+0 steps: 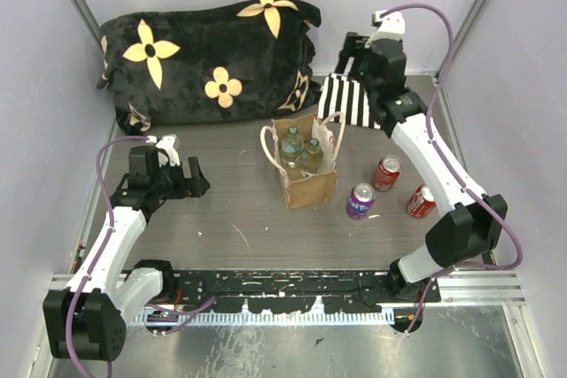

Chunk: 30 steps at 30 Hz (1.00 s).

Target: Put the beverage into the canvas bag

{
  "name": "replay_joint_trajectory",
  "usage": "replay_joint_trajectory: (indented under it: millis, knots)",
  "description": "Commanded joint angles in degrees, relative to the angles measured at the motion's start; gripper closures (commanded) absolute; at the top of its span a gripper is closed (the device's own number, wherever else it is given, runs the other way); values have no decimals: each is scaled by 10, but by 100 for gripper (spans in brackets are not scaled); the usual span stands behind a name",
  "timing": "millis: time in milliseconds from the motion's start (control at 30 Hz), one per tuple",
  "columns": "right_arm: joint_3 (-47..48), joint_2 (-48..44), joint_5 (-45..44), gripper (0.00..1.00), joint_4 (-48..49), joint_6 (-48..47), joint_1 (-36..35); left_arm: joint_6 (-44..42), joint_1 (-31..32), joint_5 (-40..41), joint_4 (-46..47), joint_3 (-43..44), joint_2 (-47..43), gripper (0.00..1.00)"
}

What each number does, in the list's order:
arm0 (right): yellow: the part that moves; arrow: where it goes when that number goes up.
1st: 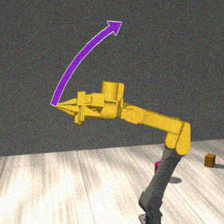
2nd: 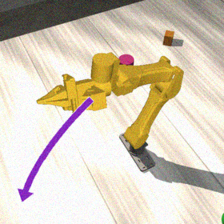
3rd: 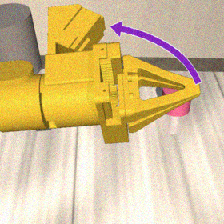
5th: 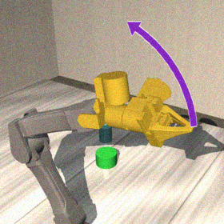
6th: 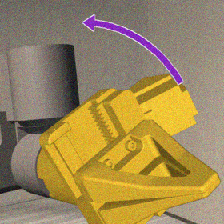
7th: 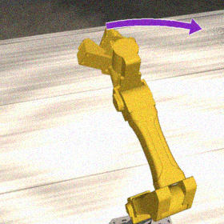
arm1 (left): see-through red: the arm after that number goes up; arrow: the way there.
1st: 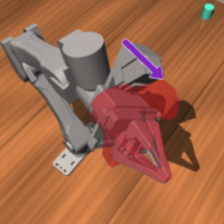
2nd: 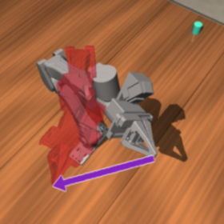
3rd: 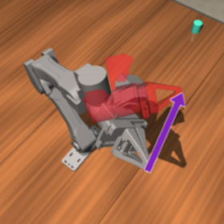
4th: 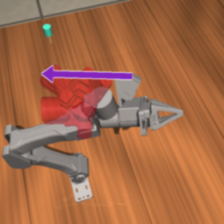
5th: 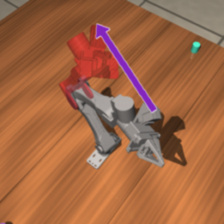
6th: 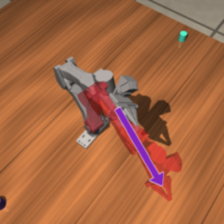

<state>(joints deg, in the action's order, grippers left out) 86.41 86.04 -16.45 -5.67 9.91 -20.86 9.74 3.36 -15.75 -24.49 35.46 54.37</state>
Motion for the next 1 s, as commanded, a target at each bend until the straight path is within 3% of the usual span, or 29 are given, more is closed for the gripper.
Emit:
replay_joint_trajectory:
  millis: [0,300,467,967]
  knots:
    - [48,33,0,20,-166,48,68,5,-3,-6,12,-3,-10,2]
    - [-33,26,35,20,-323,48,160,6,-3,-10,14,-1,-4,2]
    - [-89,10,77,19,-337,47,180,7,-3,-9,12,-1,-5,2]
    - [-197,-38,87,17,-369,41,181,7,-3,-12,10,-3,-7,2]
